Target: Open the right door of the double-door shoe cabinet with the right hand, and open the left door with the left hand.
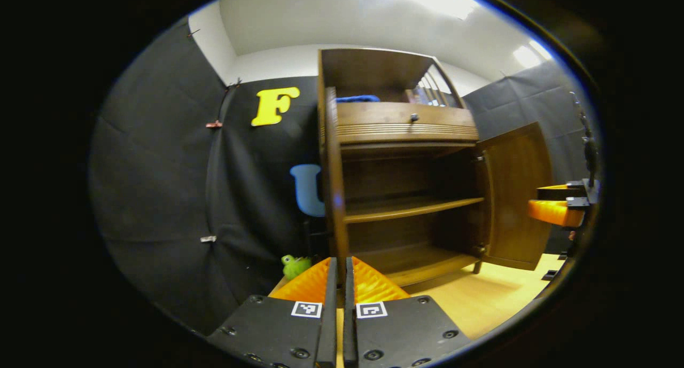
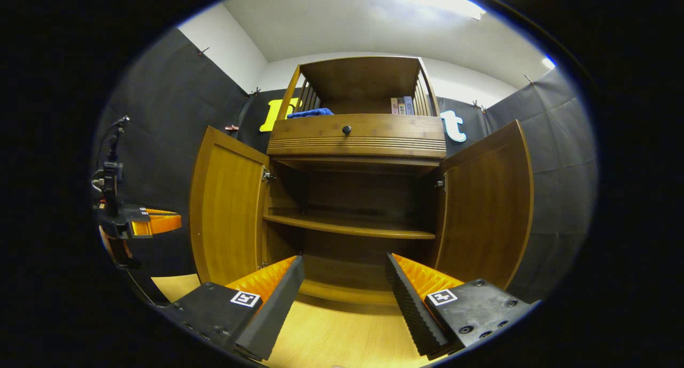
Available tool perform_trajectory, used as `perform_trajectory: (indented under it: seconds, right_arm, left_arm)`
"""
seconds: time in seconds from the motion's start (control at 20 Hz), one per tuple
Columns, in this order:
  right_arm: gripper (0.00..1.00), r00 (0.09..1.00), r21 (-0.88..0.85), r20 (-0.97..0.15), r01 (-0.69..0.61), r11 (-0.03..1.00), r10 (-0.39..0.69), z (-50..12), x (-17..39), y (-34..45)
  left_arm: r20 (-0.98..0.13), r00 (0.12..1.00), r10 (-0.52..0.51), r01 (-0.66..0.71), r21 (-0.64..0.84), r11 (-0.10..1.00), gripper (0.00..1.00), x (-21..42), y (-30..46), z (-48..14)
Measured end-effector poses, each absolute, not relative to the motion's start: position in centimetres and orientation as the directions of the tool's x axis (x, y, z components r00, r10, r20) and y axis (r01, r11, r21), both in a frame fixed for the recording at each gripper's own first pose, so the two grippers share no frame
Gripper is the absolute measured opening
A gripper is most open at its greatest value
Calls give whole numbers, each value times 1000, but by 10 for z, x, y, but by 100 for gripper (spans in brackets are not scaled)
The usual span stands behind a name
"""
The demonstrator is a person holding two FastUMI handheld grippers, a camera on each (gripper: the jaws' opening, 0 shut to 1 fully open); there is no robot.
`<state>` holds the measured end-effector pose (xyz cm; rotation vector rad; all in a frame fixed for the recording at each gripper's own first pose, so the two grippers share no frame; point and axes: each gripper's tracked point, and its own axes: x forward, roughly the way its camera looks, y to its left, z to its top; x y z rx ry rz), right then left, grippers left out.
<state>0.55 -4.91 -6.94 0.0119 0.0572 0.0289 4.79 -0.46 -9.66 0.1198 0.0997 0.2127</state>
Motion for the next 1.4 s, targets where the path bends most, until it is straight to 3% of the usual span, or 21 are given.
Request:
perform_trajectory:
  seconds: [0.05,0.1,0.15,0.25,0.3,0.35,0.65,0.8,0.85,1.1,1.15,1.4]
  right_arm:
    - [99,998,24,-61,-33,999,35,-69,5,-48]
    - [99,997,38,-68,-39,999,41,-69,5,-47]
    - [99,996,53,-76,-43,998,47,-70,3,-47]
    - [98,996,66,-83,-40,997,45,-70,-1,-51]
    - [98,996,63,-82,-33,997,38,-69,-2,-55]
    - [95,996,56,-80,-27,998,31,-68,-3,-58]
    - [97,995,31,-94,-31,999,34,-71,-6,-63]
    - [99,996,29,-81,-27,999,29,-67,-6,-68]
    - [95,997,33,-77,-23,999,25,-65,-6,-71]
    - [95,998,30,-54,14,999,-12,-56,-5,-84]
    - [99,999,29,-47,22,999,-21,-54,-5,-87]
    - [95,999,39,-13,30,999,-30,-43,-5,-88]
  left_arm:
    - [-77,982,170,-160,118,980,5,54,-21,-92]
    - [-76,987,140,-132,104,986,13,61,-32,-88]
    - [-74,991,112,-105,88,991,8,68,-40,-84]
    - [-64,995,73,-69,61,996,8,79,-56,-75]
    - [-54,996,64,-61,53,997,16,83,-63,-70]
    - [-42,997,61,-58,52,997,17,87,-67,-66]
    - [-11,998,57,-56,47,997,100,101,-88,-55]
    - [-22,998,63,-62,54,997,100,105,-91,-56]
    - [-27,998,64,-63,60,996,100,107,-92,-58]
    - [-34,996,79,-75,87,993,97,112,-92,-62]
    - [-37,996,76,-73,85,994,100,113,-93,-63]
    - [-28,997,78,-76,72,995,97,114,-90,-61]
